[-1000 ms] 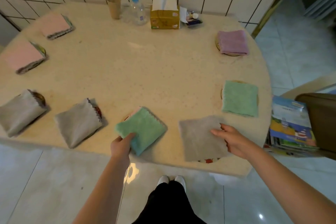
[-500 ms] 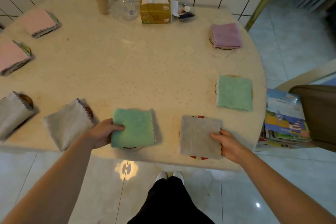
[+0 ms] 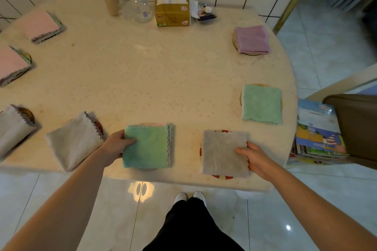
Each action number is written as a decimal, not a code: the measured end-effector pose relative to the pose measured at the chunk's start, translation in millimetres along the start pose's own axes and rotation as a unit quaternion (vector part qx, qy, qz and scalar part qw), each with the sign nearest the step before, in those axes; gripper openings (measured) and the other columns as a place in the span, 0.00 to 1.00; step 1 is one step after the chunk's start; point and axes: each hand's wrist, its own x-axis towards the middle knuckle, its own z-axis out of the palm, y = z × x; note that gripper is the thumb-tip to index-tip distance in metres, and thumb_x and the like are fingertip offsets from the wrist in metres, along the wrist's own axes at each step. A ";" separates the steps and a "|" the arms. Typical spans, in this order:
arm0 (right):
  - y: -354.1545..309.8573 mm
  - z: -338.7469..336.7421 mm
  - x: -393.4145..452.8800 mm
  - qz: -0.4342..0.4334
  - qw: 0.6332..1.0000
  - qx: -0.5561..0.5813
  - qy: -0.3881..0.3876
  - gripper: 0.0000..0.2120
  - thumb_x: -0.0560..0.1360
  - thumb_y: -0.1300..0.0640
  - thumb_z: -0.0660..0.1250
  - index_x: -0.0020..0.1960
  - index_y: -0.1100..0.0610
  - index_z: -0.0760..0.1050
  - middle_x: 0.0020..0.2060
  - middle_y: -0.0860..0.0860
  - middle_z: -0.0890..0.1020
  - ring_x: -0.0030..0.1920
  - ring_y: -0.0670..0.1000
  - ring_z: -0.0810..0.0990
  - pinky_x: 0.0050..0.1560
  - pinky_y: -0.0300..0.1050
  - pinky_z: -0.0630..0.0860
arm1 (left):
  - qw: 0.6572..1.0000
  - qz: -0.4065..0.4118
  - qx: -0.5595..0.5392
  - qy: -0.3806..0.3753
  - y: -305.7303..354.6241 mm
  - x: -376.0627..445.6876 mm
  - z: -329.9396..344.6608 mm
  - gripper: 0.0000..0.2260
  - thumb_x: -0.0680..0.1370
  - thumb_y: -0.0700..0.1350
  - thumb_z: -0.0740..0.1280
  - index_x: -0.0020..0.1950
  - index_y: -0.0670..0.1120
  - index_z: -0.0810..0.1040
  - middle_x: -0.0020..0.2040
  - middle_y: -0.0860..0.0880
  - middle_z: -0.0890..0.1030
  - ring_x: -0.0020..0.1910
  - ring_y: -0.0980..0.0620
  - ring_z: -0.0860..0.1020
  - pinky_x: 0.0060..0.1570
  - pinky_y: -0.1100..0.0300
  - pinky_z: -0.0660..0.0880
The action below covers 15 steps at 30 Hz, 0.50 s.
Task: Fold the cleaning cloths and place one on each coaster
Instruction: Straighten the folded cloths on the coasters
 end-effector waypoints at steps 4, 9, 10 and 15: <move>-5.6 2.1 -2.0 -0.020 0.993 -0.108 0.050 0.11 0.76 0.57 0.66 0.58 0.52 0.73 0.50 0.50 0.80 0.50 0.51 0.79 0.46 0.50 0.78 | 0.997 -0.004 0.042 0.063 -3.6 9.2 -0.5 0.13 0.77 0.39 0.68 0.60 0.44 0.74 0.54 0.42 0.79 0.48 0.45 0.78 0.43 0.51 0.77; 0.0 -0.3 3.6 -0.054 0.969 -0.224 0.092 0.09 0.74 0.54 0.67 0.53 0.52 0.72 0.49 0.51 0.80 0.49 0.53 0.79 0.50 0.56 0.80 | 0.984 0.004 0.129 0.125 -8.3 14.1 -15.0 0.11 0.73 0.41 0.70 0.54 0.44 0.77 0.52 0.40 0.80 0.51 0.40 0.78 0.52 0.39 0.77; 0.4 -0.7 3.5 -0.067 0.954 -0.272 0.104 0.10 0.74 0.52 0.67 0.53 0.53 0.71 0.49 0.52 0.79 0.48 0.53 0.79 0.48 0.55 0.80 | 0.980 0.004 0.146 0.135 -7.9 11.9 -14.7 0.10 0.73 0.41 0.70 0.53 0.43 0.77 0.51 0.40 0.80 0.50 0.40 0.78 0.51 0.39 0.77; -2.5 -2.4 -4.5 -0.112 0.827 -0.518 0.185 0.18 0.75 0.50 0.65 0.59 0.57 0.63 0.51 0.55 0.78 0.48 0.58 0.79 0.45 0.51 0.77 | 0.946 0.036 0.259 0.189 -9.8 0.9 -13.2 0.12 0.73 0.41 0.71 0.53 0.41 0.74 0.49 0.40 0.79 0.48 0.39 0.76 0.48 0.45 0.76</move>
